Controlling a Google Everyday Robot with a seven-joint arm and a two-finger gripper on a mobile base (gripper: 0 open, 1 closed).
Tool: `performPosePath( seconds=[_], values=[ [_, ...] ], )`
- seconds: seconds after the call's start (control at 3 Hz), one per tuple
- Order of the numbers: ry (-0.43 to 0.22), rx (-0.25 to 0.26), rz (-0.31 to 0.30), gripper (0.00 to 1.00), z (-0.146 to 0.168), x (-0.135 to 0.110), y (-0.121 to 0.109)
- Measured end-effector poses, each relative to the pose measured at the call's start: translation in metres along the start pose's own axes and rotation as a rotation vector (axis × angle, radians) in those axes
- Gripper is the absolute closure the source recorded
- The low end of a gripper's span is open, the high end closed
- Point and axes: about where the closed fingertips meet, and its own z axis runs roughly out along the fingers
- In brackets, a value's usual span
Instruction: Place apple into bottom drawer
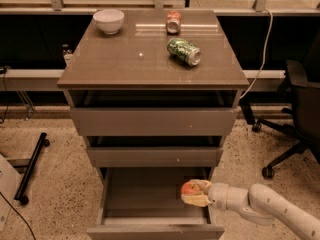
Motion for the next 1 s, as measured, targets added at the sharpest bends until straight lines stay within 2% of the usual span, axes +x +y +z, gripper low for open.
performPosePath(
  seconds=[0.33, 0.67, 1.0],
  values=[
    [-0.005, 0.037, -0.031, 1.00, 0.012, 0.005, -0.003],
    [-0.026, 0.040, -0.086, 1.00, 0.037, 0.014, -0.009],
    [0.002, 0.036, -0.147, 1.00, 0.079, 0.033, -0.020]
  ],
)
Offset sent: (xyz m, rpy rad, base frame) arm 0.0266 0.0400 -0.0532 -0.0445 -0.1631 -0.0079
